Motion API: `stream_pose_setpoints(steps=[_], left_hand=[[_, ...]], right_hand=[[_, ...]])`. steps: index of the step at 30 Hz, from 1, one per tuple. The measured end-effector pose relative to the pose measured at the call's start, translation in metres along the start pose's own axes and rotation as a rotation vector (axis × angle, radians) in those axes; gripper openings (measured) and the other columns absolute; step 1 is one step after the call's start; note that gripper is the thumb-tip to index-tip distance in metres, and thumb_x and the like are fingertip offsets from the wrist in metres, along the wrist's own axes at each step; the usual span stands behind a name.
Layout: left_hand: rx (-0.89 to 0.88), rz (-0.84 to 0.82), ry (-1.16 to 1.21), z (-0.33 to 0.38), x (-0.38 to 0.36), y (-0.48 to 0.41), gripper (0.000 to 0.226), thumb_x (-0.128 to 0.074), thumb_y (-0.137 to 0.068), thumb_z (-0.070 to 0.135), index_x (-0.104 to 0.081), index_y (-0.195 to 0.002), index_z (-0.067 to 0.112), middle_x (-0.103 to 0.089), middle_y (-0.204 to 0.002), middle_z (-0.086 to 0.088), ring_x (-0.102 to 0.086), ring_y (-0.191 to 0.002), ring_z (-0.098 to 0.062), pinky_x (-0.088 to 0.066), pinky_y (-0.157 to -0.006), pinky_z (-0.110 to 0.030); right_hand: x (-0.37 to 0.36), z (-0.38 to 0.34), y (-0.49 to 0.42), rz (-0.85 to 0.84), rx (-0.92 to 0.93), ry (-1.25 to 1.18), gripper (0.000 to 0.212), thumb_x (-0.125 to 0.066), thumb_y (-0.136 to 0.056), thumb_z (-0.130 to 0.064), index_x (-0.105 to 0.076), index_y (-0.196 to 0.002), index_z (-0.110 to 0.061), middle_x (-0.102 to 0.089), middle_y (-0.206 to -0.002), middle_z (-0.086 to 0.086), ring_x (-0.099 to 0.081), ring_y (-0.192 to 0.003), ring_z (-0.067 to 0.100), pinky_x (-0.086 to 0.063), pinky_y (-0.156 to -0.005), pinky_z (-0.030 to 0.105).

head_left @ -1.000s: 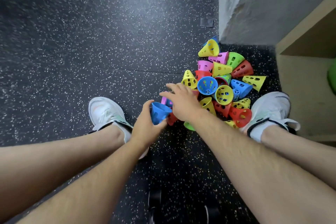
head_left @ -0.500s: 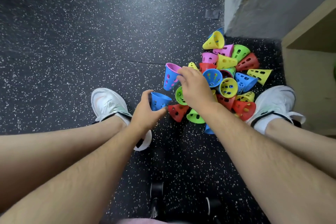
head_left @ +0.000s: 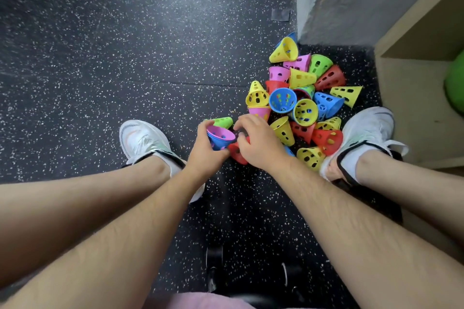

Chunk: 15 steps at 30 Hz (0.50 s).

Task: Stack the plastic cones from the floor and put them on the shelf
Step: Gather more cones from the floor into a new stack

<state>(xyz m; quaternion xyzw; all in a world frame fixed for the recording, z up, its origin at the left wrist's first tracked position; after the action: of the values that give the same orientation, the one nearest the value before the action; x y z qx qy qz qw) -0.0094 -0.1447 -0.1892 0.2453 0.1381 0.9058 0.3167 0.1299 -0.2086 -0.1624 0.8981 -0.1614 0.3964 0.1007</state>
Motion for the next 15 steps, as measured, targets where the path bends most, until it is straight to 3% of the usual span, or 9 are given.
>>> stream_pose_setpoints(steps=[2,5,9,12,15], left_hand=[[0.003,0.028,-0.001,-0.004,0.004,0.000,0.074,-0.070,-0.082,0.002,-0.034,-0.142,0.023,-0.057,-0.117,-0.002,-0.059,-0.079,-0.008,-0.049,-0.068,-0.016],[0.015,0.088,0.029,-0.012,0.015,0.000,0.073,-0.068,-0.075,0.007,-0.036,-0.137,0.028,-0.057,-0.116,-0.004,-0.058,-0.080,-0.016,-0.050,-0.070,-0.028],[0.020,0.137,0.074,-0.016,0.028,-0.002,0.073,-0.076,-0.078,-0.001,-0.034,-0.130,0.030,-0.055,-0.110,0.000,-0.056,-0.080,-0.011,-0.049,-0.069,-0.016],[0.006,0.170,0.089,-0.015,0.034,-0.006,0.075,-0.087,-0.080,0.016,-0.034,-0.132,0.027,-0.050,-0.111,0.013,-0.056,-0.091,0.001,-0.044,-0.075,-0.004],[0.024,0.182,0.094,-0.016,0.037,-0.013,0.070,-0.086,-0.082,0.032,-0.036,-0.132,0.030,-0.057,-0.113,0.008,-0.059,-0.091,-0.004,-0.045,-0.072,-0.007]], right_hand=[[-0.007,0.002,-0.003,-0.020,-0.006,0.017,0.025,-0.048,-0.087,-0.008,-0.066,-0.103,-0.017,-0.058,-0.125,0.000,-0.046,-0.123,0.020,-0.032,-0.113,0.040],[-0.021,0.001,-0.010,-0.125,0.012,0.095,0.040,-0.045,-0.086,-0.003,-0.066,-0.115,-0.021,-0.049,-0.143,-0.002,-0.038,-0.133,0.021,-0.029,-0.113,0.039],[-0.032,-0.008,-0.034,-0.152,0.059,0.209,0.053,-0.047,-0.089,-0.004,-0.051,-0.138,-0.026,-0.042,-0.149,-0.004,-0.037,-0.135,0.022,-0.034,-0.109,0.041],[-0.039,-0.020,-0.063,-0.199,0.144,0.362,0.067,-0.056,-0.087,-0.006,-0.040,-0.147,-0.032,-0.032,-0.155,-0.002,-0.038,-0.133,0.026,-0.038,-0.107,0.043],[-0.047,-0.031,-0.093,-0.292,0.199,0.544,0.085,-0.059,-0.082,-0.002,-0.026,-0.153,-0.035,-0.014,-0.163,0.001,-0.031,-0.137,0.028,-0.038,-0.108,0.042]])
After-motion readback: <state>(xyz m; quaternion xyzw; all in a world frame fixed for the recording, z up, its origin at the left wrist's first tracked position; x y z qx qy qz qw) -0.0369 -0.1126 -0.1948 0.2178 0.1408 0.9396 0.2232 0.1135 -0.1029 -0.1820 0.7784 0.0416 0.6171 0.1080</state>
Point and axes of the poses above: each hand's wrist, its own y-axis away from the middle knuckle, its own x-axis out of the back of the hand, z = x × y, the point moved 6 cm from there along -y, towards the middle knuckle
